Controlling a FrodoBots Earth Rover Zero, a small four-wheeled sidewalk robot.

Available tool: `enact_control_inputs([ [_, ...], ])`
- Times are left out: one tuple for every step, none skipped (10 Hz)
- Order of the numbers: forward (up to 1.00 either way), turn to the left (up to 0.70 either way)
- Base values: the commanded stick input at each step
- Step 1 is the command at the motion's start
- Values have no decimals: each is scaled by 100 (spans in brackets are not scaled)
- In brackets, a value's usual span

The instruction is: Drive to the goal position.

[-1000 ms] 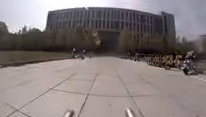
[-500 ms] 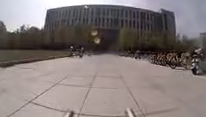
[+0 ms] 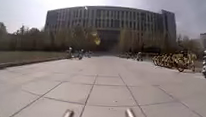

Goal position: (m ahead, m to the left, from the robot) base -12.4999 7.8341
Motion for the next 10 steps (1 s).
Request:
enact_control_inputs([
  [100, 0],
  [100, 0],
  [100, 0],
  [100, 0],
  [100, 0],
  [100, 0],
  [100, 0],
  [100, 0],
  [100, 0],
  [100, 0],
])
